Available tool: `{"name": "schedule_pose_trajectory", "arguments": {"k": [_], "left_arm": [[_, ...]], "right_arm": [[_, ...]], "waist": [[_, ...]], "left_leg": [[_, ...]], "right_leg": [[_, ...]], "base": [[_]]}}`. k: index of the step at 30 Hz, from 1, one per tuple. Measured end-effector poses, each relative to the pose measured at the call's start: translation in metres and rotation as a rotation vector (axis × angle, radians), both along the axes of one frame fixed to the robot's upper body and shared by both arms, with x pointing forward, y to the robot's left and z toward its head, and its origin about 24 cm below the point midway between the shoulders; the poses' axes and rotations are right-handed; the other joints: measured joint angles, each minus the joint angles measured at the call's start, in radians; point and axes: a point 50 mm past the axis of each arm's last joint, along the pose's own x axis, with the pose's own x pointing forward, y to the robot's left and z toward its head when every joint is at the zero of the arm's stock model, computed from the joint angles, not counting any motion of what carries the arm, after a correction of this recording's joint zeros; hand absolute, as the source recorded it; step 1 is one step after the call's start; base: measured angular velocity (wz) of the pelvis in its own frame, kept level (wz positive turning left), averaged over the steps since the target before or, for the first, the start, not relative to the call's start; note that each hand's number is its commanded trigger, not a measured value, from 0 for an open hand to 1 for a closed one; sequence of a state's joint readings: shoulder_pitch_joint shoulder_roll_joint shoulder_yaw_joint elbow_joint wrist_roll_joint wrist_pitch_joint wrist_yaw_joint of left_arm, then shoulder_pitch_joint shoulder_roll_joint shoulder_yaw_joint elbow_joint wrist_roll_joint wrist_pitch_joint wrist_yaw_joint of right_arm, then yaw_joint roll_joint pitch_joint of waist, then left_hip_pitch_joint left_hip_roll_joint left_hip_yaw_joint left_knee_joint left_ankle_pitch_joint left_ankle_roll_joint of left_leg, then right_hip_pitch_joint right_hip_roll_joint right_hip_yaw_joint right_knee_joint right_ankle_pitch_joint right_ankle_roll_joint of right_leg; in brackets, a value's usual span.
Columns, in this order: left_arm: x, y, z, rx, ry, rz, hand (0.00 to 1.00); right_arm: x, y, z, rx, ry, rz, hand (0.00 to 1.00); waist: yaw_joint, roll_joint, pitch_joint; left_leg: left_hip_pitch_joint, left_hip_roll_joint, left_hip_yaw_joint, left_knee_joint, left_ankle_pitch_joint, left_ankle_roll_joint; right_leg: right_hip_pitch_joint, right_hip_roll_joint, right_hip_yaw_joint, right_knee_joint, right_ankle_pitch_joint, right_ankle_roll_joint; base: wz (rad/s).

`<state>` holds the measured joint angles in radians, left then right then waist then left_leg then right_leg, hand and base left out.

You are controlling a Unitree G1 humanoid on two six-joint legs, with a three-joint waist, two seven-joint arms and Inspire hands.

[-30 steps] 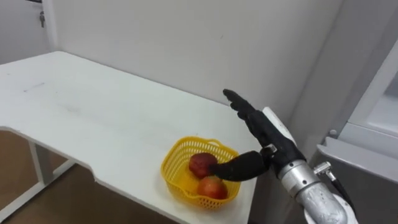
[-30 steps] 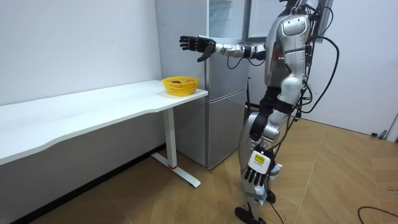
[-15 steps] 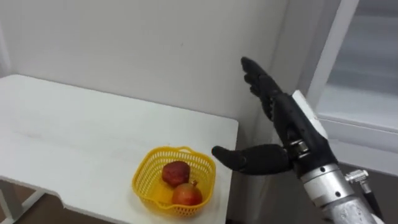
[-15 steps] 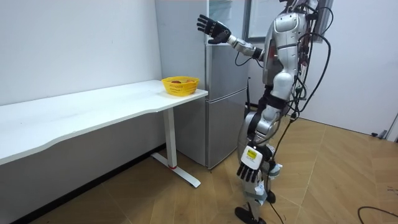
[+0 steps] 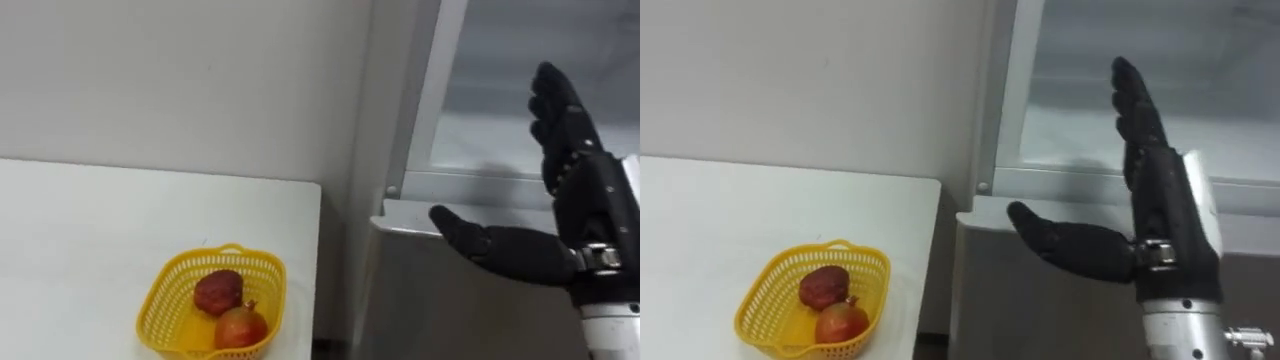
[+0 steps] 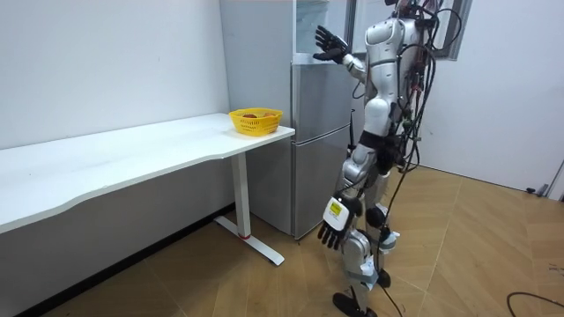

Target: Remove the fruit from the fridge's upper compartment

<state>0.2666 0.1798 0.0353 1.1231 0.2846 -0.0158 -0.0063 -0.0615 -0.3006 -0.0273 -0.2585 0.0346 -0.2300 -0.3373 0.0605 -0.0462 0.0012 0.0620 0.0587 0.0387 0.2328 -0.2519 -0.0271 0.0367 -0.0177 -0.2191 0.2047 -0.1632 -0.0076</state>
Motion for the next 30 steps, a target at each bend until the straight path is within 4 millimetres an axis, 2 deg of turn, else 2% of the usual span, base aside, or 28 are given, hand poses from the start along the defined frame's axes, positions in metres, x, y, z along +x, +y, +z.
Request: {"name": "schedule_pose_trajectory", "arguments": {"k": [5, 11, 12, 15, 16, 18, 21, 22, 26, 30], "left_arm": [[-0.003, -0.002, 0.000, 0.010, 0.004, 0.003, 0.00], [-0.008, -0.002, 0.000, 0.017, 0.010, 0.007, 0.00], [-0.009, -0.001, 0.000, 0.019, 0.013, 0.010, 0.00], [-0.009, -0.001, 0.000, 0.032, 0.008, 0.012, 0.00], [-0.008, -0.001, 0.000, 0.033, 0.006, 0.011, 0.00], [-0.005, -0.001, 0.000, 0.037, 0.001, 0.011, 0.00], [-0.006, -0.001, 0.000, 0.035, 0.002, 0.025, 0.00], [-0.006, -0.001, 0.000, 0.034, 0.009, 0.027, 0.00], [-0.009, -0.001, 0.000, 0.033, 0.021, 0.032, 0.00], [-0.011, -0.003, -0.001, 0.029, 0.027, 0.031, 0.00]], "right_arm": [[-0.011, -0.019, -0.009, 0.050, 0.002, -0.143, 0.00], [-0.031, -0.042, -0.029, 0.137, 0.043, -0.310, 0.00], [-0.035, -0.045, -0.039, 0.150, 0.075, -0.342, 0.00], [-0.042, -0.052, -0.069, 0.203, 0.202, -0.395, 0.00], [-0.043, -0.053, -0.074, 0.216, 0.223, -0.403, 0.00], [-0.047, -0.058, -0.088, 0.251, 0.280, -0.429, 0.00], [-0.049, -0.062, -0.097, 0.279, 0.320, -0.450, 0.00], [-0.050, -0.063, -0.102, 0.282, 0.339, -0.458, 0.00], [-0.053, -0.067, -0.113, 0.322, 0.381, -0.483, 0.00], [-0.060, -0.068, -0.138, 0.459, 0.457, -0.553, 0.00]], "waist": [[-0.031, 0.023, -0.0074], [-0.058, 0.027, -0.0056], [-0.065, 0.031, -0.0030], [-0.085, 0.029, -0.0036], [-0.085, 0.033, -0.0026], [-0.086, 0.039, -0.0061], [-0.086, 0.051, -0.0057], [-0.085, 0.057, -0.0082], [-0.083, 0.056, -0.0072], [-0.086, 0.046, -0.0040]], "left_leg": [[0.015, 0.003, 0.016, -0.012, 0.000, 0.000], [0.016, 0.002, 0.042, -0.012, 0.000, 0.000], [0.017, 0.001, 0.042, -0.012, 0.000, 0.000], [0.016, 0.001, 0.042, -0.014, 0.000, 0.000], [0.016, 0.001, 0.042, -0.015, 0.000, 0.000], [0.019, 0.001, 0.045, -0.022, 0.000, 0.000], [0.020, 0.001, 0.045, -0.024, 0.000, 0.001], [0.019, 0.001, 0.045, -0.024, 0.000, 0.001], [0.022, 0.001, 0.047, -0.027, 0.001, 0.001], [0.023, -0.001, 0.047, -0.027, 0.001, 0.001]], "right_leg": [[-0.001, 0.004, 0.018, 0.003, 0.000, 0.000], [-0.016, 0.002, 0.041, 0.016, -0.004, 0.004], [-0.016, 0.002, 0.043, 0.016, -0.004, 0.004], [-0.019, 0.003, 0.045, 0.017, -0.004, 0.004], [-0.020, 0.003, 0.047, 0.016, -0.004, 0.004], [-0.021, 0.004, 0.051, 0.016, -0.004, 0.004], [-0.023, 0.004, 0.051, 0.016, -0.005, 0.004], [-0.023, 0.004, 0.051, 0.015, -0.005, 0.005], [-0.023, 0.004, 0.051, 0.014, -0.006, 0.006], [-0.019, 0.002, 0.050, 0.013, -0.009, 0.008]], "base": [[-0.11], [-0.12], [0.00], [0.00], [-0.04], [-0.05], [-0.01], [0.00], [0.00], [0.00]]}}
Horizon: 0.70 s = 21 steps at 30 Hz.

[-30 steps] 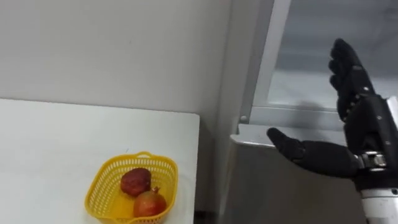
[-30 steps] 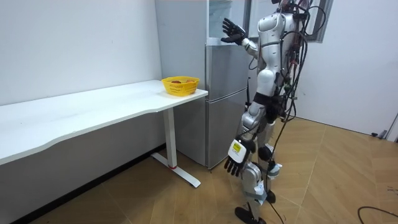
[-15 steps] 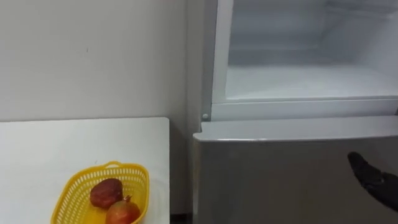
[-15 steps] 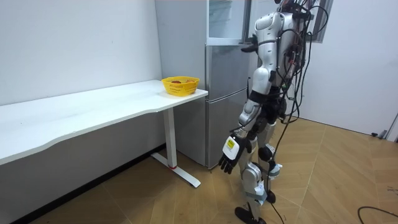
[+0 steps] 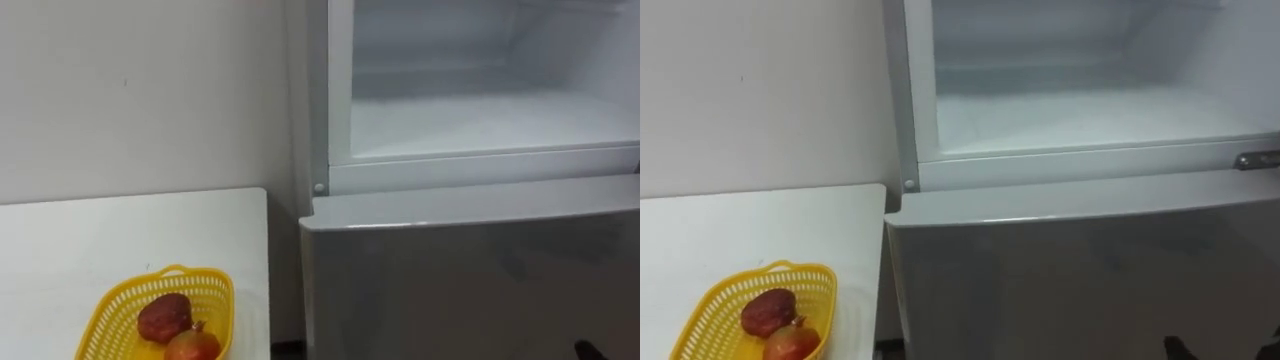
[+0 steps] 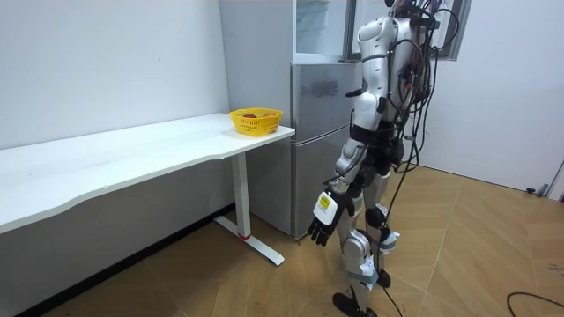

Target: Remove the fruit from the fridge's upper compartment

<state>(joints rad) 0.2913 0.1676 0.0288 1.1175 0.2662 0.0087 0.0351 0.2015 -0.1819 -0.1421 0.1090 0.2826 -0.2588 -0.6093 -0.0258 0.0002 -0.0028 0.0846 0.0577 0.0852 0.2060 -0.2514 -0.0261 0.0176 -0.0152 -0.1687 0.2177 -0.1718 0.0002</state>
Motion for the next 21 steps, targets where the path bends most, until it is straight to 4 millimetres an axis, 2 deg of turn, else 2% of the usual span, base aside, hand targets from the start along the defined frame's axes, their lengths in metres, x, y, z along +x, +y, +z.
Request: {"name": "schedule_pose_trajectory", "arguments": {"k": [5, 9, 13, 17, 21], "left_arm": [[-0.002, 0.000, 0.001, 0.006, -0.006, 0.002, 0.00], [-0.006, -0.001, 0.001, 0.009, -0.018, 0.059, 0.00], [-0.012, -0.004, 0.002, 0.004, -0.020, 0.076, 0.00], [-0.015, -0.002, 0.003, 0.013, -0.019, 0.100, 0.00], [-0.012, 0.004, 0.005, 0.029, -0.051, 0.141, 0.00]], "right_arm": [[-0.019, -0.007, -0.033, 0.115, 0.120, -0.105, 0.00], [-0.042, -0.014, -0.065, 0.329, 0.196, -0.243, 0.00], [-0.070, -0.025, -0.093, 0.523, 0.264, -0.429, 0.00], [-0.090, -0.041, -0.101, 0.666, 0.216, -0.636, 0.00], [-0.109, -0.063, -0.098, 0.812, 0.071, -0.853, 0.00]], "waist": [[-0.002, -0.003, 0.0019], [-0.004, 0.001, -0.0028], [-0.027, -0.003, 0.0002], [-0.051, -0.007, 0.0022], [-0.057, -0.024, 0.0003]], "left_leg": [[-0.004, -0.001, 0.004, 0.001, 0.000, 0.000], [0.001, -0.001, 0.001, 0.001, 0.000, 0.000], [0.000, -0.001, -0.006, 0.000, 0.000, 0.000], [0.011, -0.002, -0.004, -0.003, 0.000, 0.000], [0.015, -0.001, -0.003, -0.003, 0.000, 0.000]], "right_leg": [[-0.003, -0.001, 0.002, 0.001, -0.004, 0.003], [0.003, -0.001, 0.000, 0.002, -0.008, 0.001], [0.007, -0.002, -0.008, -0.001, -0.009, 0.001], [0.003, -0.002, 0.002, 0.010, -0.020, 0.000], [0.003, -0.001, 0.008, 0.008, -0.026, -0.001]], "base": [[0.00], [0.02], [0.07], [-0.01], [0.00]]}}
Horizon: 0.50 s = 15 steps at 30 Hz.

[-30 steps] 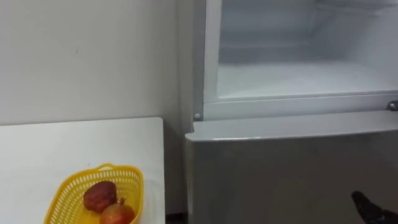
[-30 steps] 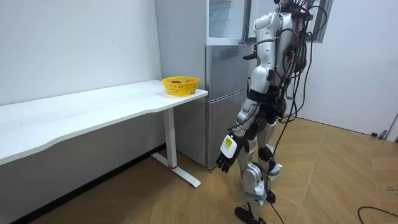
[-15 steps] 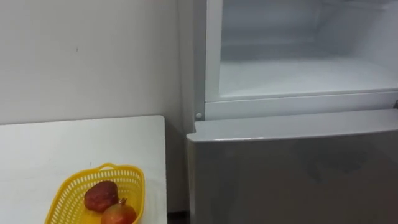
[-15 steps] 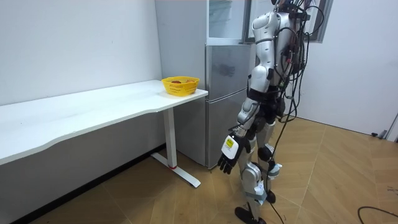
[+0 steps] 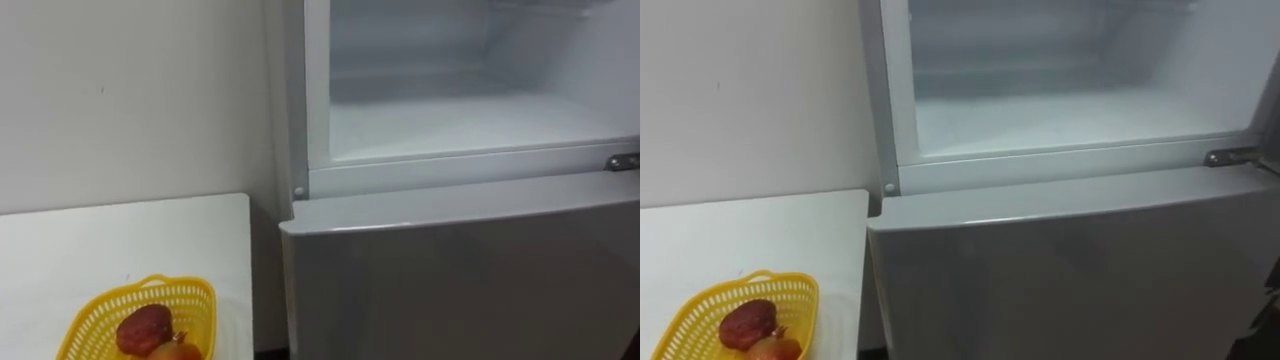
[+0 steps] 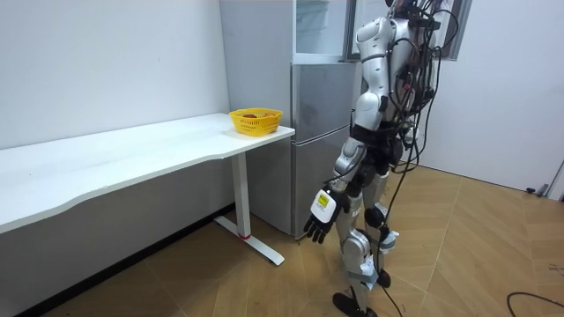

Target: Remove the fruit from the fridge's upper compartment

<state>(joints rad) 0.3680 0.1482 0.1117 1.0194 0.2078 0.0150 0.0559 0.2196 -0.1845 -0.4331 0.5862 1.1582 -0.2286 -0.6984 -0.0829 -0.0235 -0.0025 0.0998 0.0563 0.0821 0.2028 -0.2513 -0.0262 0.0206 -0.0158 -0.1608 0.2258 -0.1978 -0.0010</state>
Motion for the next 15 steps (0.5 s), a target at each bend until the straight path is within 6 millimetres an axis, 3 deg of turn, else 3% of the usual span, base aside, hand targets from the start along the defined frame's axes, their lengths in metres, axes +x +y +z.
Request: {"name": "schedule_pose_trajectory", "arguments": {"k": [4, 8, 15], "left_arm": [[0.003, 0.008, 0.003, 0.012, -0.027, 0.030, 0.00], [0.002, 0.019, 0.007, 0.028, -0.027, 0.028, 0.00], [0.003, 0.025, 0.010, 0.048, -0.052, 0.057, 0.00]], "right_arm": [[0.002, -0.023, 0.014, -0.004, -0.068, -0.156, 0.00], [0.015, -0.040, 0.027, -0.019, -0.128, -0.199, 0.00], [0.043, -0.068, 0.062, -0.098, -0.282, -0.213, 0.00]], "waist": [[-0.002, -0.008, 0.0015], [-0.003, -0.022, 0.0066], [-0.022, -0.042, 0.0050]], "left_leg": [[0.000, -0.001, 0.008, -0.005, 0.000, 0.000], [0.014, -0.001, 0.016, -0.006, 0.000, 0.000], [-0.006, -0.002, 0.014, -0.006, 0.000, 0.000]], "right_leg": [[-0.002, 0.000, 0.006, 0.015, 0.000, 0.000], [-0.002, -0.001, 0.007, 0.014, -0.002, 0.000], [-0.018, -0.002, 0.006, 0.014, -0.005, 0.002]], "base": [[-0.05], [-0.02], [0.01]]}}
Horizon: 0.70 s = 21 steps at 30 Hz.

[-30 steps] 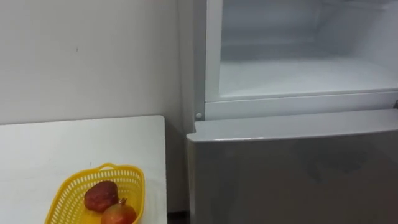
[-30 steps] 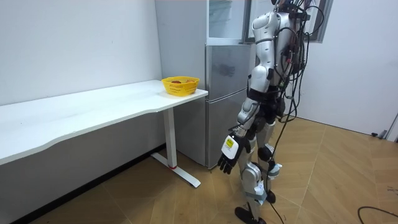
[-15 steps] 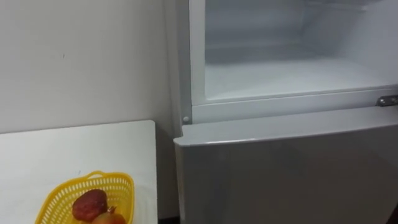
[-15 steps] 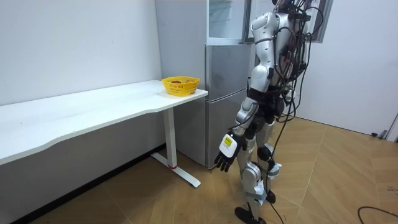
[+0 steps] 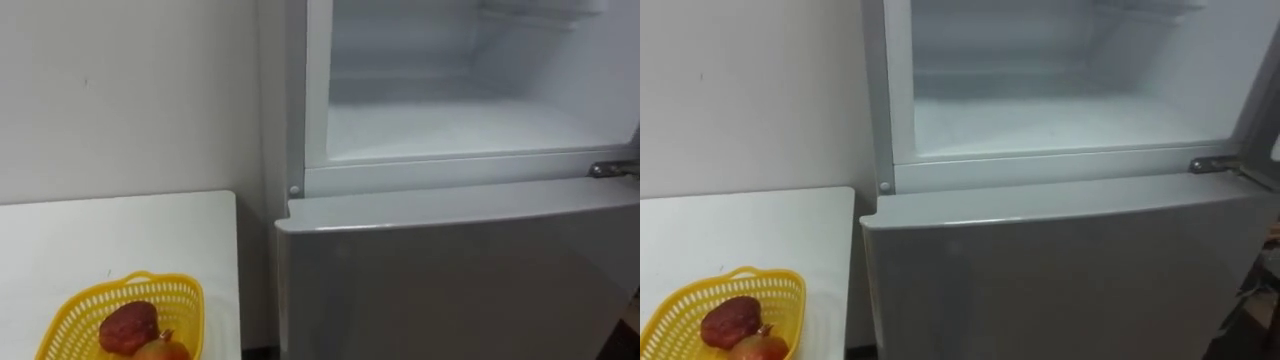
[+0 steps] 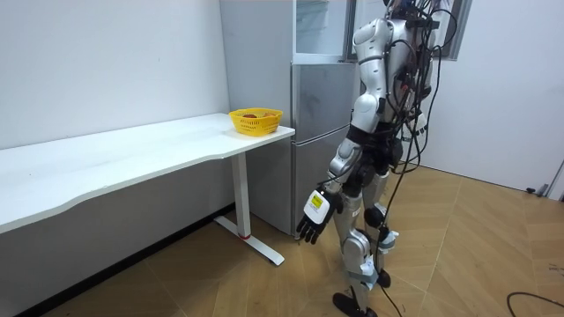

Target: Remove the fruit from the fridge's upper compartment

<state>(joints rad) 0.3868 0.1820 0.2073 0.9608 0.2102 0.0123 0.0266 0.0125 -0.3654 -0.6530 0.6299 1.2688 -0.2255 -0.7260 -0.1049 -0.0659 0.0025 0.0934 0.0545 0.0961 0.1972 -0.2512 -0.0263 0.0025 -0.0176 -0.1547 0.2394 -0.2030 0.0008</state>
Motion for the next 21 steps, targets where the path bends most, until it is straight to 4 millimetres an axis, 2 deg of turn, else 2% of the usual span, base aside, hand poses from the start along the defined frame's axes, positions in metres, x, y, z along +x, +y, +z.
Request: {"name": "schedule_pose_trajectory", "arguments": {"k": [3, 12, 21], "left_arm": [[-0.001, 0.001, 0.000, 0.002, 0.001, 0.005, 0.00], [0.006, 0.003, 0.002, -0.015, -0.015, -0.015, 0.00], [-0.001, 0.003, 0.002, -0.017, 0.004, -0.004, 0.00]], "right_arm": [[0.009, -0.008, 0.011, -0.035, -0.039, 0.010, 0.00], [0.042, -0.011, 0.032, -0.067, -0.136, 0.049, 0.00], [0.042, -0.021, 0.047, -0.103, -0.133, 0.031, 0.00]], "waist": [[0.000, -0.001, -0.0001], [0.004, -0.011, -0.0013], [0.009, -0.014, -0.0011]], "left_leg": [[-0.009, 0.002, -0.001, 0.000, 0.000, 0.000], [-0.011, 0.003, 0.000, -0.002, 0.000, 0.000], [-0.008, 0.003, -0.001, 0.001, 0.000, 0.000]], "right_leg": [[0.001, 0.002, -0.003, 0.001, 0.005, -0.003], [0.001, 0.002, -0.009, 0.000, 0.005, -0.003], [0.005, 0.002, -0.010, -0.002, 0.006, -0.004]], "base": [[0.00], [0.01], [0.00]]}}
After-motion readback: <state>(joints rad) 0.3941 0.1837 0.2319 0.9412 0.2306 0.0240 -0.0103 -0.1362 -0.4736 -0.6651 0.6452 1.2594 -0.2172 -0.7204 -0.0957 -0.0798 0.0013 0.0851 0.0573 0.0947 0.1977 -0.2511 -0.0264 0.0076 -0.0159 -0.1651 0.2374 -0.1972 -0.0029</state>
